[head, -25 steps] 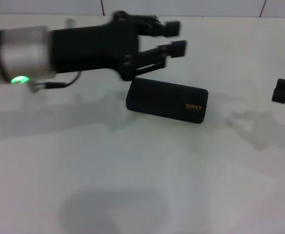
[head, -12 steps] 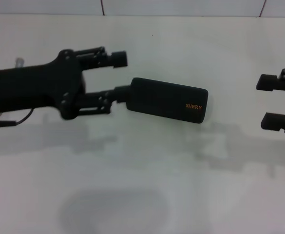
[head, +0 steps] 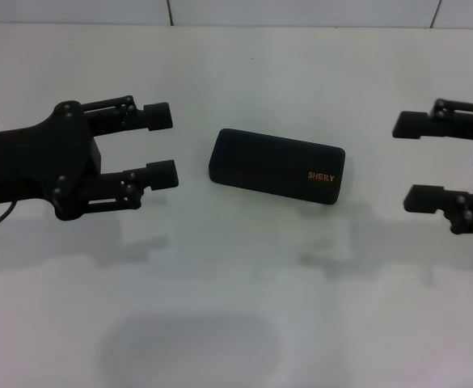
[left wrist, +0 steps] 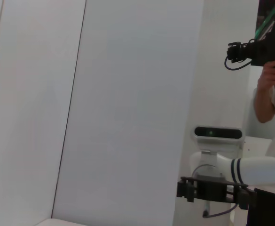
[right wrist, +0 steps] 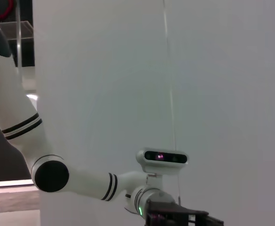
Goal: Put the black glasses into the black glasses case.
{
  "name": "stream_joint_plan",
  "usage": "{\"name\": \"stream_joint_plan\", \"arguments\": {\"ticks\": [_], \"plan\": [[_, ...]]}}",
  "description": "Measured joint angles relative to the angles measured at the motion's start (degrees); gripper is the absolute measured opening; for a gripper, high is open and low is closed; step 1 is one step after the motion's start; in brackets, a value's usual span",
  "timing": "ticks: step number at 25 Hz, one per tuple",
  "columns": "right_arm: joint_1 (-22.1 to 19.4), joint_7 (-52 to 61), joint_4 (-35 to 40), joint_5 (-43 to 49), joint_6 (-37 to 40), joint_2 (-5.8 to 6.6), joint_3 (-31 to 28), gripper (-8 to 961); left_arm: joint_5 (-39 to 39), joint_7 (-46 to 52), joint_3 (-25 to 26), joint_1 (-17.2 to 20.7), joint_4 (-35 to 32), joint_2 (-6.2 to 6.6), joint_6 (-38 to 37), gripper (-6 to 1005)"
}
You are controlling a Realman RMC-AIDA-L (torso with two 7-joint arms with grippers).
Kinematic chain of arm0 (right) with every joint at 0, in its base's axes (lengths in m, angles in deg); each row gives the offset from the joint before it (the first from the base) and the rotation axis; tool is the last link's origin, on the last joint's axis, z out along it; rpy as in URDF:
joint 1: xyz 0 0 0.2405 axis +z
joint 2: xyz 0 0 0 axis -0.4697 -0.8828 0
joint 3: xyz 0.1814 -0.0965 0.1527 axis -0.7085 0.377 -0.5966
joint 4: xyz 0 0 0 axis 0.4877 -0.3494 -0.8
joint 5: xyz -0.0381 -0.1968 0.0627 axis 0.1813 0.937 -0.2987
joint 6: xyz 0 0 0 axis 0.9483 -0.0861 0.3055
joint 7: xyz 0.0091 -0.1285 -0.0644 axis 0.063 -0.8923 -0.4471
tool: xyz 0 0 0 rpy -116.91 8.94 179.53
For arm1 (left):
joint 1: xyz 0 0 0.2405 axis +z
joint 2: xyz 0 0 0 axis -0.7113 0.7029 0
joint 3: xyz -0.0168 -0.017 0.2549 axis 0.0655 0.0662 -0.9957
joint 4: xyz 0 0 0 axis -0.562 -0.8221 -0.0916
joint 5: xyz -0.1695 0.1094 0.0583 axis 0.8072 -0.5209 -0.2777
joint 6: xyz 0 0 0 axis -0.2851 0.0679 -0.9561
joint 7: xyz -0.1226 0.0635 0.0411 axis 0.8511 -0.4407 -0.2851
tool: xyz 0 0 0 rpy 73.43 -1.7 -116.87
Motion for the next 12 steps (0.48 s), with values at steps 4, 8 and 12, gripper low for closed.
{"name": "stream_joint_plan", "arguments": {"ticks": [4,8,12], "plan": [[1.3,-1.2,-1.2,0.0,-1.3,-0.05,0.7,718,-0.1,0.0,0.0,0.2,0.3,-0.13,0.0,724],[1.9,-1.2,-2.4,-0.1,-2.7,-0.05,1.0,724,-0.5,-0.1,0.0,0.3,0.3,-0.28,-0.1,724],[2.0,-1.2,-2.7,-0.1,-3.4,0.0,1.0,784,-0.9,-0.2,0.0,0.3,0.3,-0.33,-0.1,724]]}}
